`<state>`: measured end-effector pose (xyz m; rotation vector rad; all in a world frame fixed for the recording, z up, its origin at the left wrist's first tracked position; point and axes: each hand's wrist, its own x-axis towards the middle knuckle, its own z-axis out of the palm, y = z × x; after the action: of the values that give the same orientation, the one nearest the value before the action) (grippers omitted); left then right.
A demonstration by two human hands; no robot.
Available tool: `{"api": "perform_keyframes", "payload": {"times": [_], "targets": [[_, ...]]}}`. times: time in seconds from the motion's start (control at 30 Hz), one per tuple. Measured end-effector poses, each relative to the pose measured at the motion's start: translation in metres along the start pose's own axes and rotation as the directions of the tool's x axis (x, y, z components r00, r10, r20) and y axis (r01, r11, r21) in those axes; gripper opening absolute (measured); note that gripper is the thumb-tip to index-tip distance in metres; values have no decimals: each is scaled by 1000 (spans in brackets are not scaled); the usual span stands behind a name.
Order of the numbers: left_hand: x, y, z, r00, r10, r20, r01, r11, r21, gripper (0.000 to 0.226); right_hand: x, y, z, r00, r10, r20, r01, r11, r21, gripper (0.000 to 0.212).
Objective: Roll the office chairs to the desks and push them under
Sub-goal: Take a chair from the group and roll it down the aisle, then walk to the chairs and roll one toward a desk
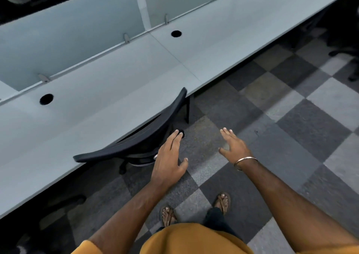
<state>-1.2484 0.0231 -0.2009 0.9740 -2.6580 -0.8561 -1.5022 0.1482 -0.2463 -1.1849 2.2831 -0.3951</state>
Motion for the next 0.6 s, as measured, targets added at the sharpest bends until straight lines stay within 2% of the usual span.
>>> {"api": "perform_keyframes", "payload": {"times": [0.13, 0.3, 0.43, 0.6], "targets": [[40, 33, 41, 977, -7, 215, -2, 999, 44, 87, -11, 73, -39, 988, 145, 58, -145, 989, 5, 77], [84, 101, 93, 899, 7, 438, -35, 998, 55, 91, -38, 162, -83, 939, 337, 62, -342, 936, 83, 76], [119, 157, 133, 855, 87, 511, -123, 992, 36, 94, -62, 230, -115, 898, 438, 43, -440, 888, 135, 78], [158, 218, 169, 815, 251, 523, -277, 960, -30, 82, -91, 295, -147, 871, 491, 20, -486, 857, 170, 72]]}}
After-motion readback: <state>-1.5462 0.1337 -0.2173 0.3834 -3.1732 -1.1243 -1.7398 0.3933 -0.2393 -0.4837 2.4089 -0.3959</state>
